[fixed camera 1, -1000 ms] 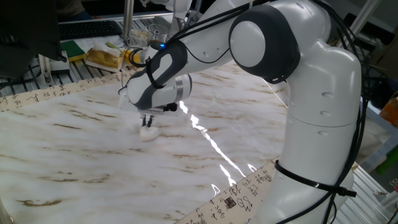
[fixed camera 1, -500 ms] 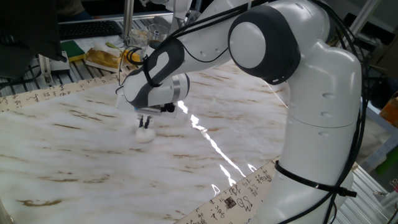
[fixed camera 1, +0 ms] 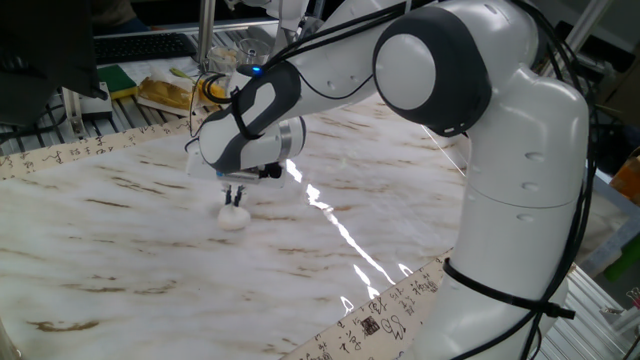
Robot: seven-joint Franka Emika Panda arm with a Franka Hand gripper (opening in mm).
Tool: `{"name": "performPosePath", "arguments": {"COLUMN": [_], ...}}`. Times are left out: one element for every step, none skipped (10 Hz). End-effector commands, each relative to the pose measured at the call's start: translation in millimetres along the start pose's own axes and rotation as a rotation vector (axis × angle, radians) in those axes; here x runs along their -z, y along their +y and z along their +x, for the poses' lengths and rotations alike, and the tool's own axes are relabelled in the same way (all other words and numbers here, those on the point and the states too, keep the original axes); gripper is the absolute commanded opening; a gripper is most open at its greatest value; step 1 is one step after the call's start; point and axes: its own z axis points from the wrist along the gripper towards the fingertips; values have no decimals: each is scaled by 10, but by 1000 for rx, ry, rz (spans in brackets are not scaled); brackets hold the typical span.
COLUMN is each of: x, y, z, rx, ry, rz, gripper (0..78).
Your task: Clean the tabletop with a sponge
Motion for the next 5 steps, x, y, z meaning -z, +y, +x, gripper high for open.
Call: {"name": "performPosePath", "arguments": {"x": [33,68,92,153,191], "y": [-57,-116,-157,-272,-358], "z": [-75,-126,-157,-241,-302], "rx": [56,73,84,113,132], "ry": [-9,-5,1,9,12], "rz": [57,59,62,67,69], "gripper": [11,11,11,11,11]}}
